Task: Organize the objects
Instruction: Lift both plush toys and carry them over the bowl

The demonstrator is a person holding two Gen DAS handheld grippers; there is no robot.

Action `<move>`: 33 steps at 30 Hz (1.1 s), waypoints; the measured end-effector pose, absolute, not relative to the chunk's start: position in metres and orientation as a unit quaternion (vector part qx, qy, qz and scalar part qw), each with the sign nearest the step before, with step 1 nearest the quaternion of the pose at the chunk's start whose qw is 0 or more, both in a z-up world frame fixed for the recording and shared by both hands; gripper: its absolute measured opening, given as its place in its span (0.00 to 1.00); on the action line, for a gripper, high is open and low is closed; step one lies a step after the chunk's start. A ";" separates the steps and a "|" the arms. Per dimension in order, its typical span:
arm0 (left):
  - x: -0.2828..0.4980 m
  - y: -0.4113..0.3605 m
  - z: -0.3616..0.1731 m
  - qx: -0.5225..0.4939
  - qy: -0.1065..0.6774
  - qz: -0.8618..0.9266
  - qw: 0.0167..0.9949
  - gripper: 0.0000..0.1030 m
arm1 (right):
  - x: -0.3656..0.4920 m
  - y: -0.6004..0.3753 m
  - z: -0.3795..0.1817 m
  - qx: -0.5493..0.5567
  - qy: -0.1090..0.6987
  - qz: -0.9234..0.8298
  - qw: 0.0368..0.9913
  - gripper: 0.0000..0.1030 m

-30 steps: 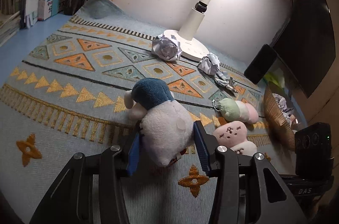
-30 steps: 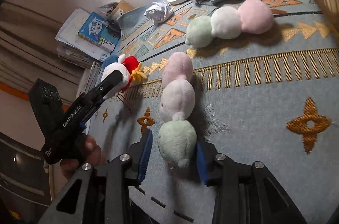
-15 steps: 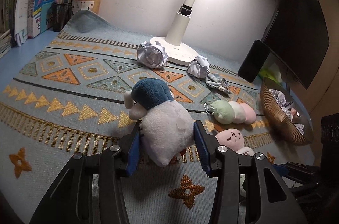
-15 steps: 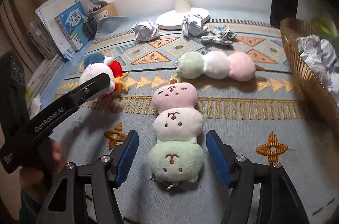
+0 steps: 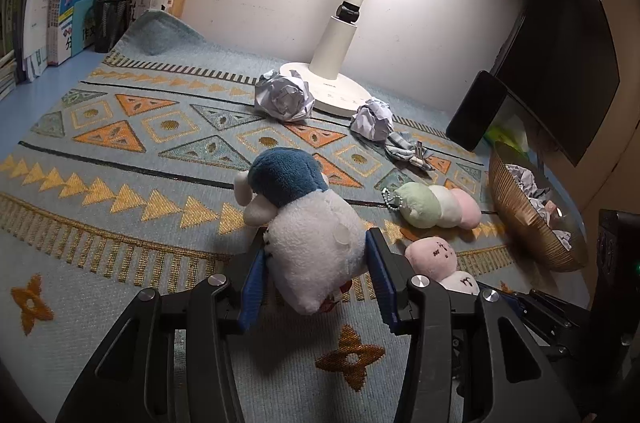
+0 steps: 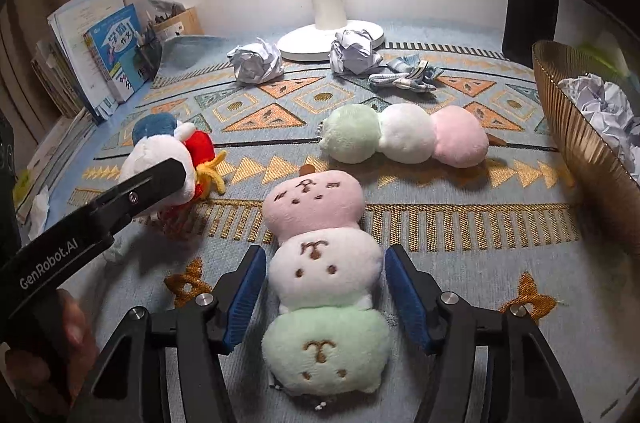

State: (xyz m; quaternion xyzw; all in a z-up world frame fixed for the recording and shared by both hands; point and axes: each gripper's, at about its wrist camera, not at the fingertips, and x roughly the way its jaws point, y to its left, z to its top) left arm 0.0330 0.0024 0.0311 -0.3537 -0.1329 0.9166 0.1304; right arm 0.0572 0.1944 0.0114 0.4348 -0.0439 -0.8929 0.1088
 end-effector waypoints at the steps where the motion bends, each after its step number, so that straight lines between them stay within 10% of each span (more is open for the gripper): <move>1: 0.033 0.003 0.031 -0.355 -0.131 0.917 0.128 0.43 | 0.058 0.193 0.012 0.434 -0.043 -0.893 0.109 0.60; 5: 0.032 0.004 0.030 -0.358 -0.130 0.915 0.131 0.43 | 0.062 0.187 0.014 0.425 -0.030 -0.896 0.121 0.47; 33: 0.065 0.152 0.147 -0.288 -0.103 0.909 0.283 0.43 | 0.135 0.402 0.188 0.197 -0.151 -0.968 -0.043 0.46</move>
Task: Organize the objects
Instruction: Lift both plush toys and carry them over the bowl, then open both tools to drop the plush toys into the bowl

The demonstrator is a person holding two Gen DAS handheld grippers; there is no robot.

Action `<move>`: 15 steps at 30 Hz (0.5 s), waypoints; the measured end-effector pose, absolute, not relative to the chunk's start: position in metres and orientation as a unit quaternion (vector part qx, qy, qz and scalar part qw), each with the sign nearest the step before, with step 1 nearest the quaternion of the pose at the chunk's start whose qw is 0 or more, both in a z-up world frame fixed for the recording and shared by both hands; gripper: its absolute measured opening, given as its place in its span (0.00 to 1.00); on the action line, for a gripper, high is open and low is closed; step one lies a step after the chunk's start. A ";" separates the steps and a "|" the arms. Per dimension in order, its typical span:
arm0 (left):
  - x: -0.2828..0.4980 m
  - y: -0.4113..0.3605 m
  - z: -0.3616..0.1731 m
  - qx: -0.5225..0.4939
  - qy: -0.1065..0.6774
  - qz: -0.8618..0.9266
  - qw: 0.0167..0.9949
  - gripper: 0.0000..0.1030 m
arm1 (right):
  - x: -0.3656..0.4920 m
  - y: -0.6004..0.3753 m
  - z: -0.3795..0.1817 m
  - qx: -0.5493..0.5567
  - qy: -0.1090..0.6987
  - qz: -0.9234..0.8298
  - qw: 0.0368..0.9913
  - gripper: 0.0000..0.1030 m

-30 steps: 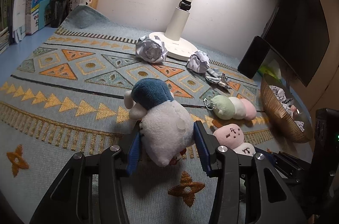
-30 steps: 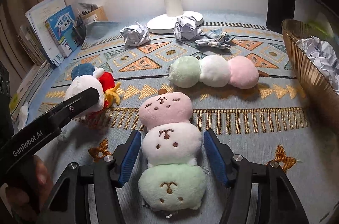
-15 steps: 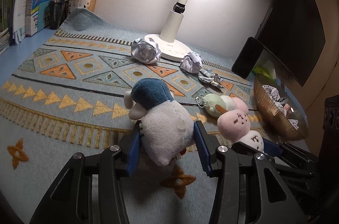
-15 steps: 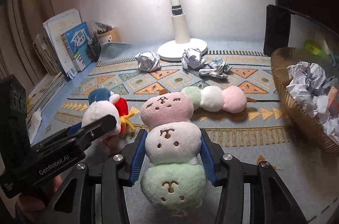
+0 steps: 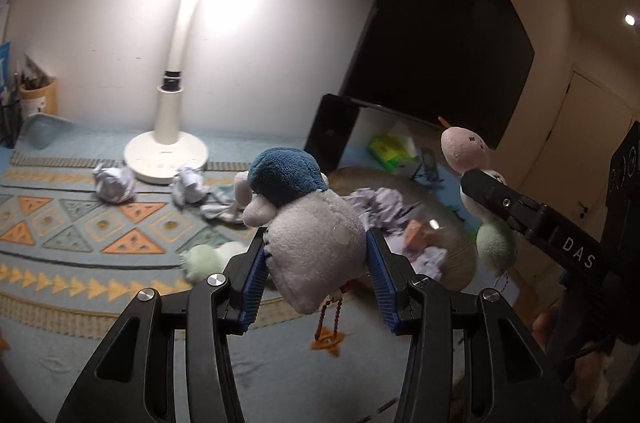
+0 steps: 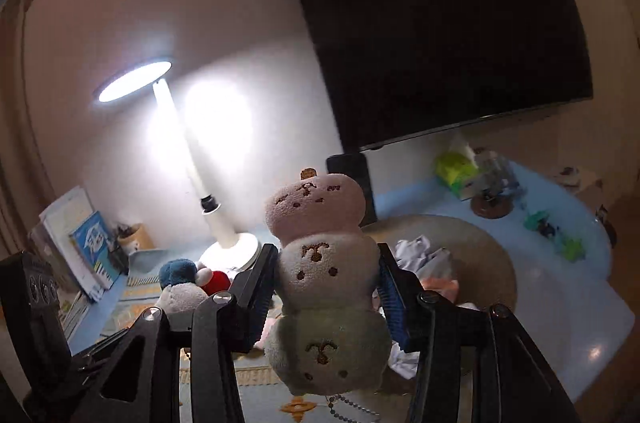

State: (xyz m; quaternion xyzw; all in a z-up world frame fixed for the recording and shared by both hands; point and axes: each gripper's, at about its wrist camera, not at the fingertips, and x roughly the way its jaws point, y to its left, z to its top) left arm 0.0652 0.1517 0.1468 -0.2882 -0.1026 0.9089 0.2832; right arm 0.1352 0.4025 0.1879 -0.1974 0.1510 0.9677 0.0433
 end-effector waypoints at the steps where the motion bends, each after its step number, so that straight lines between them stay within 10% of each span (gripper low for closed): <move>1: 0.062 0.164 0.150 -0.289 -0.104 0.904 0.296 0.43 | 0.134 0.412 0.187 -0.200 0.157 0.966 0.050 0.46; 7: 0.044 0.229 0.151 -0.293 -0.084 0.889 0.341 0.43 | 0.112 0.454 0.169 -0.220 0.211 0.951 0.054 0.47; 11: 0.031 0.256 0.147 -0.292 -0.073 0.890 0.344 0.48 | 0.100 0.469 0.156 -0.238 0.233 0.940 0.067 0.70; 15: 0.015 0.259 0.141 -0.300 -0.096 0.886 0.341 0.88 | 0.104 0.477 0.150 -0.235 0.249 0.938 0.061 0.70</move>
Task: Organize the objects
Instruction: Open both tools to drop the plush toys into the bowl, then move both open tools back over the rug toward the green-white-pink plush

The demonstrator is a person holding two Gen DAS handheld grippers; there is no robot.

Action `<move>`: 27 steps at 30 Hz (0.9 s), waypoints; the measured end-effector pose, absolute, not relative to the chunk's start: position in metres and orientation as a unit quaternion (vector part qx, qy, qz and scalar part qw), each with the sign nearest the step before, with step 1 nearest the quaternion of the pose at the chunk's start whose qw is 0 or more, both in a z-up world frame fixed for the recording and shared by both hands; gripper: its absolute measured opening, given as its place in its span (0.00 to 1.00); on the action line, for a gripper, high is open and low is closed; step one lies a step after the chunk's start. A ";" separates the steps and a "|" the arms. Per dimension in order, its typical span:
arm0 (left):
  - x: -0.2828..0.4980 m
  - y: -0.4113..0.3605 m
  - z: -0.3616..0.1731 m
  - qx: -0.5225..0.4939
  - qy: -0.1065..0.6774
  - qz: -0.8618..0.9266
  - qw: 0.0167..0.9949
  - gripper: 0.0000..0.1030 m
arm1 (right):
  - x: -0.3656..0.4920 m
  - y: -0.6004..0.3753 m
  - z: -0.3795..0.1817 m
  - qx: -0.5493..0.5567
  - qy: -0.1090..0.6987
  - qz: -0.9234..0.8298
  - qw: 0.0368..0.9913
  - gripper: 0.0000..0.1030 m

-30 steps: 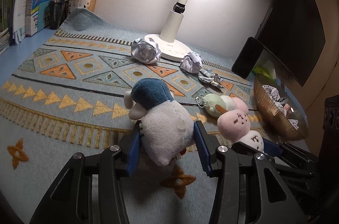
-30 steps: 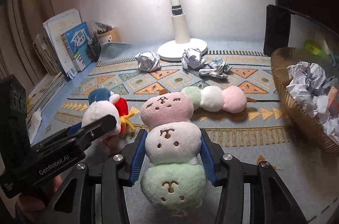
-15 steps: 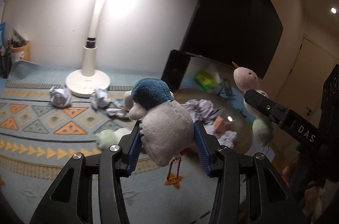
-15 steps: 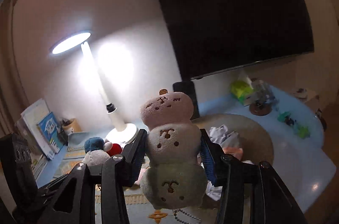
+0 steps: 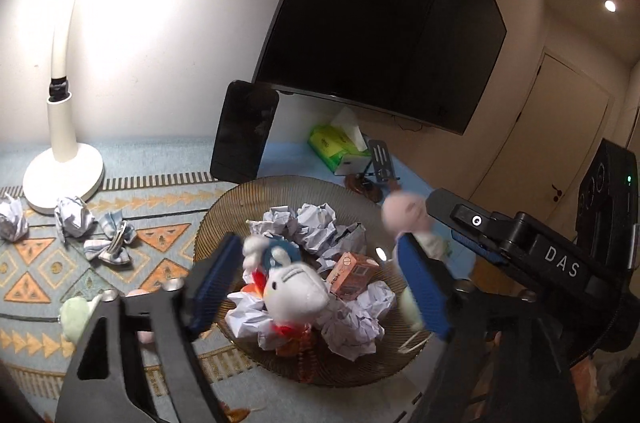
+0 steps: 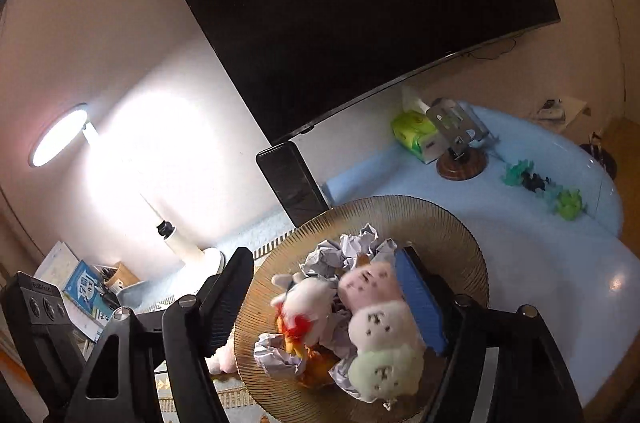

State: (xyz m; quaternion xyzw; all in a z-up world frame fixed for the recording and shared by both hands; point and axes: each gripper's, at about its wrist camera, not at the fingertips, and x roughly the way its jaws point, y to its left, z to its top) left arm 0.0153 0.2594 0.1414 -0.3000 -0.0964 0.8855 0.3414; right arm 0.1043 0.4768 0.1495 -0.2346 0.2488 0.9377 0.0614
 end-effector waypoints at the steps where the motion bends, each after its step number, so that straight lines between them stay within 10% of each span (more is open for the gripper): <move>1: 0.015 0.255 0.140 -0.297 -0.109 0.885 0.341 0.89 | 0.105 0.476 0.149 -0.237 0.247 0.938 0.062 0.70; 14: 0.057 0.150 0.142 -0.259 -0.078 0.928 0.255 0.89 | 0.098 0.337 0.150 -0.263 0.141 0.953 -0.050 0.70; 27: 0.041 0.035 0.050 -0.341 -0.061 0.932 0.111 0.89 | 0.061 0.248 0.034 -0.348 0.089 0.927 -0.109 0.70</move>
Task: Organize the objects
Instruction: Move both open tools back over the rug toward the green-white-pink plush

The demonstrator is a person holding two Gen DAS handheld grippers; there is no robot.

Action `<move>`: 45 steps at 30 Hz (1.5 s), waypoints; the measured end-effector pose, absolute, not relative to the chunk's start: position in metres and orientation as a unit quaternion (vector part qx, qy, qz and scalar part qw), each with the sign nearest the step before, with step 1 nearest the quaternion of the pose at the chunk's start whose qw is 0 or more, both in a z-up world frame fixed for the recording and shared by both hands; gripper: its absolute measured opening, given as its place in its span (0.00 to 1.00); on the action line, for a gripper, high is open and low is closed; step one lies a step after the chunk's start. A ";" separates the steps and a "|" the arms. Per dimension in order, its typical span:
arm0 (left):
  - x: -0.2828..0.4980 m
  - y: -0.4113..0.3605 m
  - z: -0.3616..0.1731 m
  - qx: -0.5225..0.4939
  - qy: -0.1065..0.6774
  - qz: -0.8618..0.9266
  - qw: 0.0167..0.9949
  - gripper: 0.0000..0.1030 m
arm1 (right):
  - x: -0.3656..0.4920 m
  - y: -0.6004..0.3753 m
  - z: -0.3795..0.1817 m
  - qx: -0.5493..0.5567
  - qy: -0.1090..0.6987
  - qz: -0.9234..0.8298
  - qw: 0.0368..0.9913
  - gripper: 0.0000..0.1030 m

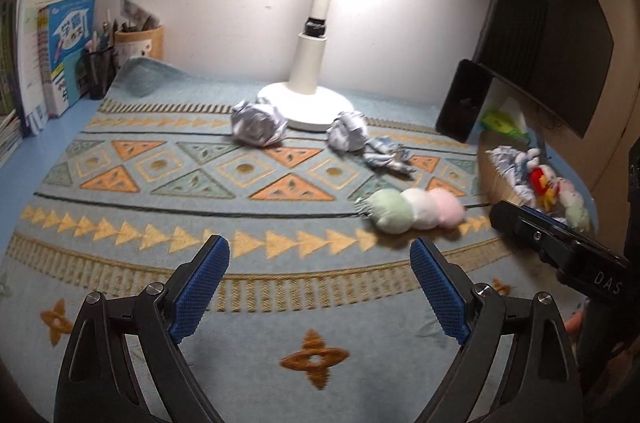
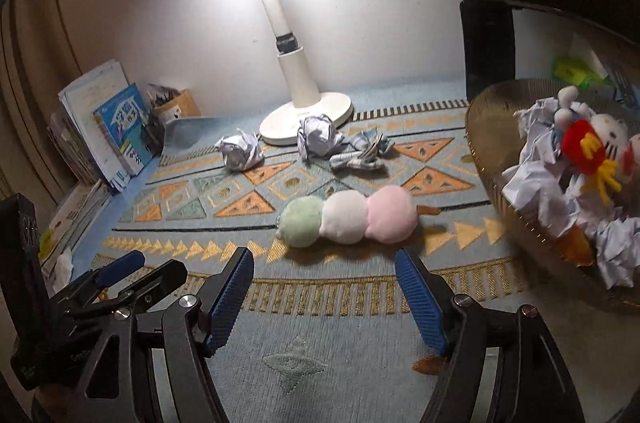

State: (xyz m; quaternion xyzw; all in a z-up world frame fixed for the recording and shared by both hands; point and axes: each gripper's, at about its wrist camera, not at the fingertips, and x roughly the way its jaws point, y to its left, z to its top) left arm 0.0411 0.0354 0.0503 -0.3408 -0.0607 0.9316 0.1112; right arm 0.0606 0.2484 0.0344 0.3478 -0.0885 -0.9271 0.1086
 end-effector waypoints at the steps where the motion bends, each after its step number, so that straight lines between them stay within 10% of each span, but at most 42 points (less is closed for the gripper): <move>1: 0.039 0.033 0.043 -0.345 -0.058 0.931 0.104 0.89 | 0.057 0.248 0.030 0.356 -0.090 -0.924 0.110 0.70; 25: 0.033 0.022 0.026 -0.377 -0.074 0.917 0.104 0.89 | 0.044 0.238 0.018 0.395 -0.059 -0.915 0.062 0.76; 45: -0.016 0.006 0.030 -0.432 -0.090 0.894 0.080 0.89 | -0.053 0.243 0.008 0.458 -0.189 -0.866 0.064 0.77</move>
